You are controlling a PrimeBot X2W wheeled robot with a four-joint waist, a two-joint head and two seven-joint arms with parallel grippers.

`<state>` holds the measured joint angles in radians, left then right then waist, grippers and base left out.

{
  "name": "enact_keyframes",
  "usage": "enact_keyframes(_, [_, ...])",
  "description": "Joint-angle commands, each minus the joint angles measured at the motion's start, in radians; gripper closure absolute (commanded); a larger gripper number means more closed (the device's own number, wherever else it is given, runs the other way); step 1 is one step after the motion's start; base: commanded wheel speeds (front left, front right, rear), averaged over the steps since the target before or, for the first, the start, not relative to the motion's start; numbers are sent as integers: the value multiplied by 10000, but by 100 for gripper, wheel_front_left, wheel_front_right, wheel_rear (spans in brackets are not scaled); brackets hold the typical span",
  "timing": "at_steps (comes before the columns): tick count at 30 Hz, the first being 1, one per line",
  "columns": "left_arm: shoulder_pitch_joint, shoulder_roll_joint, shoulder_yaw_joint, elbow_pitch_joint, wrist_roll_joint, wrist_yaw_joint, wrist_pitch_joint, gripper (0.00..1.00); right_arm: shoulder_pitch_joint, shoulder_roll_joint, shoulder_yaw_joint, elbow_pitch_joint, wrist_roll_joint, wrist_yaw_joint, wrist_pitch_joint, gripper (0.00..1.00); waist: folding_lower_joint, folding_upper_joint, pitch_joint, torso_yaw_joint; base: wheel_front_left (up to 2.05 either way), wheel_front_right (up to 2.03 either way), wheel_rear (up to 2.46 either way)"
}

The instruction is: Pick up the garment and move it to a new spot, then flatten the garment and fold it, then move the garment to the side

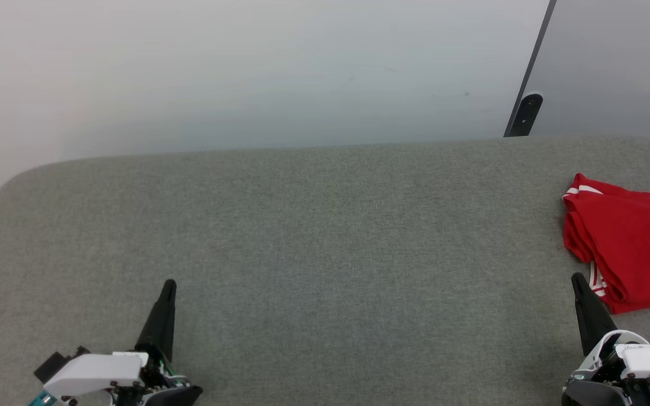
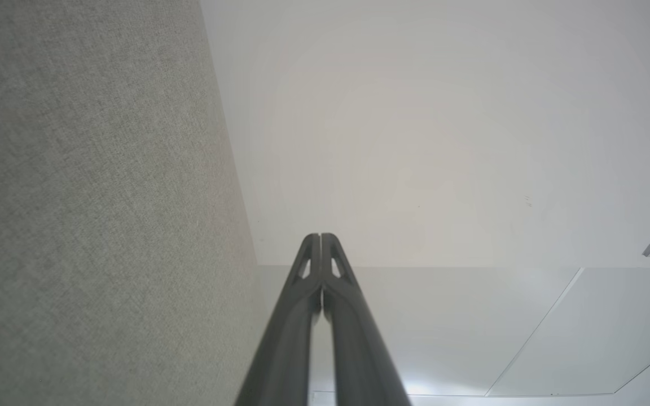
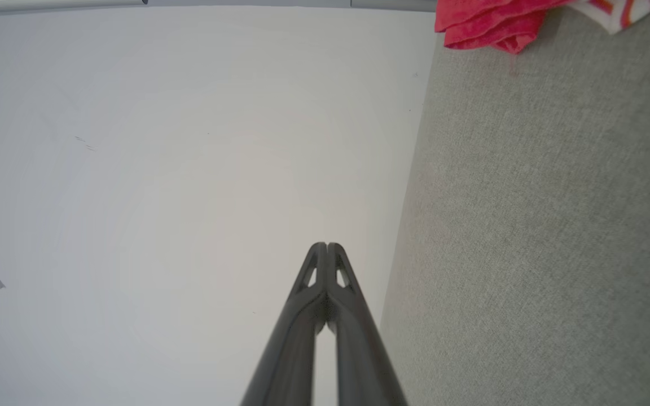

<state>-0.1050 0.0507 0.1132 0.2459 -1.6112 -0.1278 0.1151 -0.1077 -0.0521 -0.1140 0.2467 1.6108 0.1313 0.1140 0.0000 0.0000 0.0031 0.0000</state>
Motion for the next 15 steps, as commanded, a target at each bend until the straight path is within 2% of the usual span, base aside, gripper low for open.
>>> enact_keyframes(1, [-111,-10,22,12,-31,-58,18,100,-47,38,-9,3,38,-10,-18,100,0,0,0,0,0,0,0])
enact_keyframes(15, [-111,-10,21,12,-32,-58,17,100,-47,38,-8,3,39,-9,-19,100,0,0,0,0,0,0,0])
